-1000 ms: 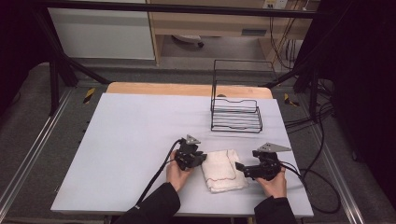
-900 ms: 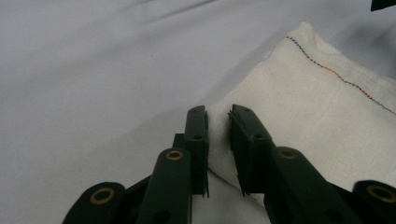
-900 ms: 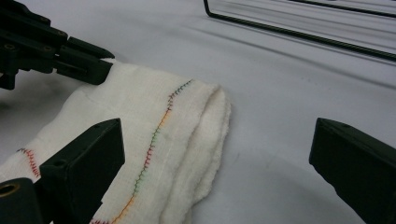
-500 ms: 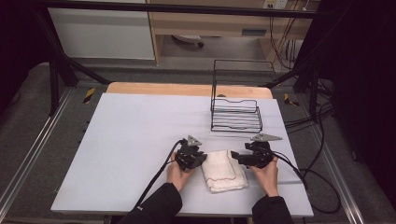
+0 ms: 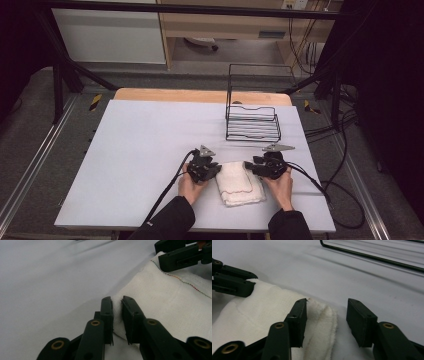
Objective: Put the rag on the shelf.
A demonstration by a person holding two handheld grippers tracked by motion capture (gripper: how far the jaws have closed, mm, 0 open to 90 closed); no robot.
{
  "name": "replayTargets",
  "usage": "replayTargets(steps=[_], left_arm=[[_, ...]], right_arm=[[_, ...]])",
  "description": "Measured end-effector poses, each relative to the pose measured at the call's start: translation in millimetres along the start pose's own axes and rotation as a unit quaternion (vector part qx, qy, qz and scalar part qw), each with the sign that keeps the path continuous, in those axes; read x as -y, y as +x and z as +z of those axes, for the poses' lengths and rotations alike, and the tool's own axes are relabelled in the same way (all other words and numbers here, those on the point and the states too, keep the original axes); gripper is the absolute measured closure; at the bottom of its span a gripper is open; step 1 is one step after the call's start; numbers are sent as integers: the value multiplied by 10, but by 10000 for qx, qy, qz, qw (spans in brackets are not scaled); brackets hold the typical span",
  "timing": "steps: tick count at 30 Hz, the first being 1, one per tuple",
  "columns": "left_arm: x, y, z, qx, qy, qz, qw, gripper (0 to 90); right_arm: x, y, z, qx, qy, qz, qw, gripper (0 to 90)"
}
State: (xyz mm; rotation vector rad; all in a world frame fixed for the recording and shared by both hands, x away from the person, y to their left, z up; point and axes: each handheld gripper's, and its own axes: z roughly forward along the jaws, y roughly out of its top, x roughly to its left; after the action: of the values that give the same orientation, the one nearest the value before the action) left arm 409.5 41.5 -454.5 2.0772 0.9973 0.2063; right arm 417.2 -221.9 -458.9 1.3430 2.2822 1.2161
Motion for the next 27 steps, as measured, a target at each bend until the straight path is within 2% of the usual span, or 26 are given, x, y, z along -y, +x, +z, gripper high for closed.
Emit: replayTargets(steps=[3,6,8,13,16,20,23,27], left_arm=[[0,4,0,7,-1,-1,10000,785],[0,7,0,20,0,-3,10000,785],[1,9,0,27,-5,5,10000,785],[12,18,-1,67,-45,-52,10000,784],[10,41,-2,137,-40,-118,9998,785],[6,39,-11,132,-37,-140,9998,801],[9,49,-19,165,-65,-259,9995,817],[17,59,-35,187,-110,-285,9994,824]], right_arm=[[-4,19,-4,-52,60,97,9999,572],[-19,53,4,-8,144,55,9999,616],[-27,69,5,-10,179,111,9998,654],[-36,64,9,-201,262,277,9991,745],[-41,59,10,-253,300,325,9987,768],[-44,61,5,-265,301,378,9985,793],[-46,70,-8,-255,282,406,9985,802],[-63,83,-50,-263,233,363,9987,806]])
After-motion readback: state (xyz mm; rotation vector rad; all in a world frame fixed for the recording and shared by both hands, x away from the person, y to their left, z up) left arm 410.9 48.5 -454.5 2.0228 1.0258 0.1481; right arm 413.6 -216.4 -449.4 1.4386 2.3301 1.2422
